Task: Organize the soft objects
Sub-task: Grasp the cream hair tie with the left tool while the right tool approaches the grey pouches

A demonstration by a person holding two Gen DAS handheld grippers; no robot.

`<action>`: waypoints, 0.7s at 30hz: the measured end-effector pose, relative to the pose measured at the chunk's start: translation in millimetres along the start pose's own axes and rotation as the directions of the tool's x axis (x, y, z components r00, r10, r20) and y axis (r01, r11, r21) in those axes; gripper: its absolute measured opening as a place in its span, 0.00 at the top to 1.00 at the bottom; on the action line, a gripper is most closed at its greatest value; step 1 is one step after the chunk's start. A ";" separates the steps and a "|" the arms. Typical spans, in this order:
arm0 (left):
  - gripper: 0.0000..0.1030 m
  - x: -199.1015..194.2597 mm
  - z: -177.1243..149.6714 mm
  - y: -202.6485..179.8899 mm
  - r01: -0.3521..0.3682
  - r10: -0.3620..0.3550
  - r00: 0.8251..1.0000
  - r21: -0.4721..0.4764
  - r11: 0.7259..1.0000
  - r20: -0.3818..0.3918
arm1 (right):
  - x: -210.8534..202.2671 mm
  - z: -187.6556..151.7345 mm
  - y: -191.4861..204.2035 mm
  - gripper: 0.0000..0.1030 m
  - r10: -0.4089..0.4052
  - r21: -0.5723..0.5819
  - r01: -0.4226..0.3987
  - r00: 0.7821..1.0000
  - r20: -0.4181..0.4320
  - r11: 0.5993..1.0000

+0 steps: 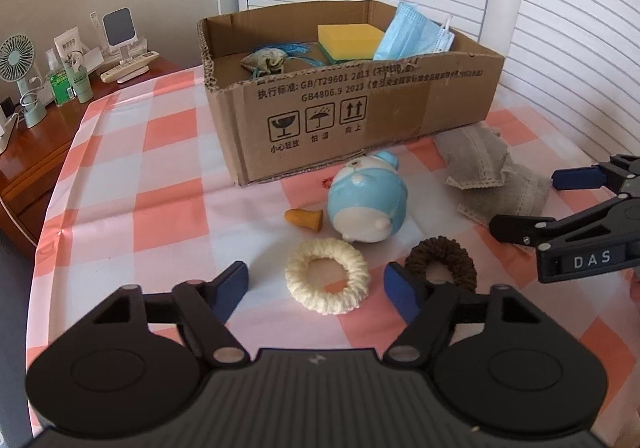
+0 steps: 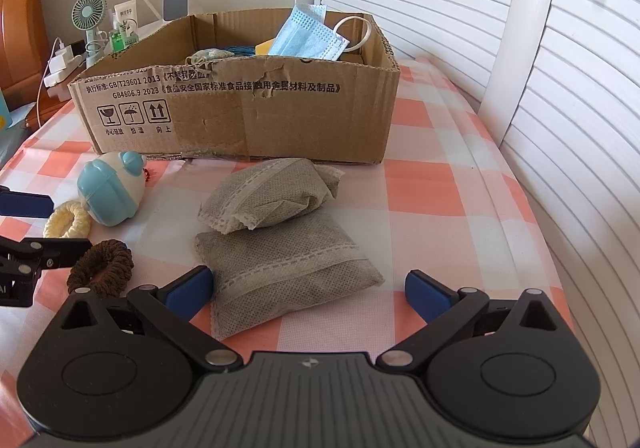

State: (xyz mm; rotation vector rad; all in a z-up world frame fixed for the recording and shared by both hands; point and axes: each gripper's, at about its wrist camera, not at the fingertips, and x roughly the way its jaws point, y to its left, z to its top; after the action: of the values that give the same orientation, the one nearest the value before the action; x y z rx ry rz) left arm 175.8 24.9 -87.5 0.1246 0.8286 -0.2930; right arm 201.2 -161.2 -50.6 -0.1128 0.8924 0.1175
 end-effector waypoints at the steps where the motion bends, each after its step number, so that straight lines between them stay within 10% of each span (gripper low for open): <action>1: 0.39 -0.8 0.6 -0.7 0.009 -0.009 1.000 0.000 1.000 0.004 | 0.0 -0.1 0.0 0.00 0.000 -0.001 0.000 1.000 0.001 1.000; 7: 0.64 -3.4 0.8 -8.6 0.015 -0.015 1.000 0.006 1.000 0.023 | -0.8 -1.5 0.4 0.00 0.010 -0.013 -0.010 1.000 0.016 1.000; 21: 0.66 -14.7 -8.7 -6.5 -0.025 0.026 1.000 -0.066 0.997 0.014 | 12.7 9.9 7.3 0.00 0.179 -0.161 -0.173 0.983 0.025 0.972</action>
State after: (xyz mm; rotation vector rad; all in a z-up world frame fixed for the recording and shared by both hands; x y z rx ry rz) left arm 158.3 23.6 -82.4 0.0709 0.8202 -0.2416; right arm 215.6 -151.8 -54.8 -0.1784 0.8522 0.3556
